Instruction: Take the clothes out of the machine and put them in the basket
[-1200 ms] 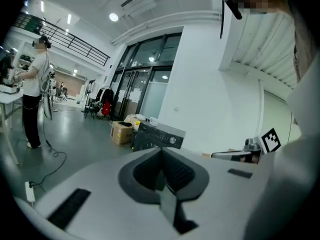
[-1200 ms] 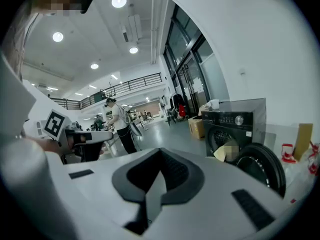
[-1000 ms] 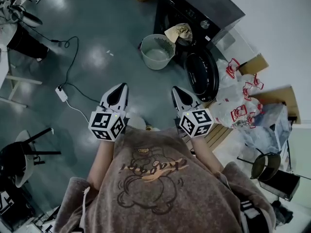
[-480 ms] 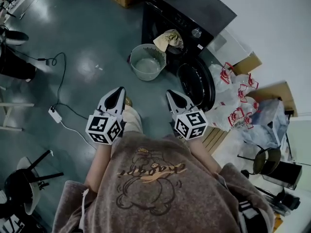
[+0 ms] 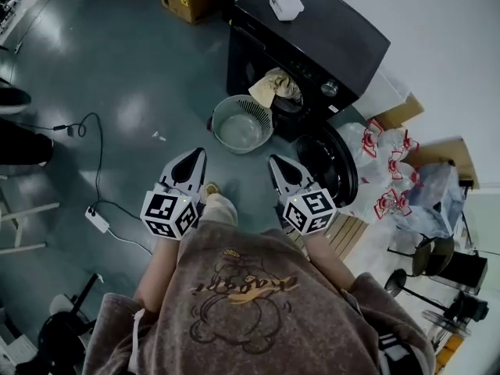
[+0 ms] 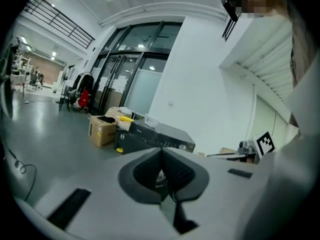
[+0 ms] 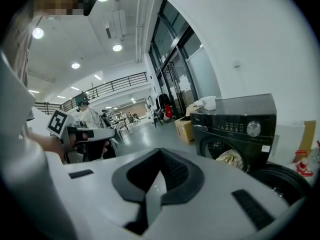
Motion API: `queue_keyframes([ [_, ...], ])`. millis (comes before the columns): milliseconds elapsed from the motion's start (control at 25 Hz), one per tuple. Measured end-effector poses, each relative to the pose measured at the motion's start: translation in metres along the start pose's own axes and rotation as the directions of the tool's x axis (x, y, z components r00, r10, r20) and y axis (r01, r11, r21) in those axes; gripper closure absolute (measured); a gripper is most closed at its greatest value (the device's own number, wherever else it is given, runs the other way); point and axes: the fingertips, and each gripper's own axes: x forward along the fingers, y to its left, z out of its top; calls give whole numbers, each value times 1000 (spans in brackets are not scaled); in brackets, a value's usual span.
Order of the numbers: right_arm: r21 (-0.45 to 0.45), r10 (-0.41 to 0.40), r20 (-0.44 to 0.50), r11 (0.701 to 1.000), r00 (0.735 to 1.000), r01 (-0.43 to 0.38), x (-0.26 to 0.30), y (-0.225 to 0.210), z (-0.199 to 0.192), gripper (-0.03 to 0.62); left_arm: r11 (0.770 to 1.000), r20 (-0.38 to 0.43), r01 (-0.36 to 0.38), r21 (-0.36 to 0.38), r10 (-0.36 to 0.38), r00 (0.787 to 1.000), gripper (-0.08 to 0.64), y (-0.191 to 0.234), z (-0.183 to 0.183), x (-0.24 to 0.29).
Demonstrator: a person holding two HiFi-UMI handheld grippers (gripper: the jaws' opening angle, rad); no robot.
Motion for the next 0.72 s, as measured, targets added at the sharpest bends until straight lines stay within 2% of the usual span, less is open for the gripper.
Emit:
queue_keyframes([
  [280, 50, -118, 25, 992, 993, 117, 65, -35, 33, 595, 991, -48, 130, 43, -128, 991, 555, 43, 35, 74],
  [720, 91, -205, 10, 975, 979, 203, 98, -93, 37, 594, 974, -85, 217, 63, -211, 974, 555, 55, 37, 166],
])
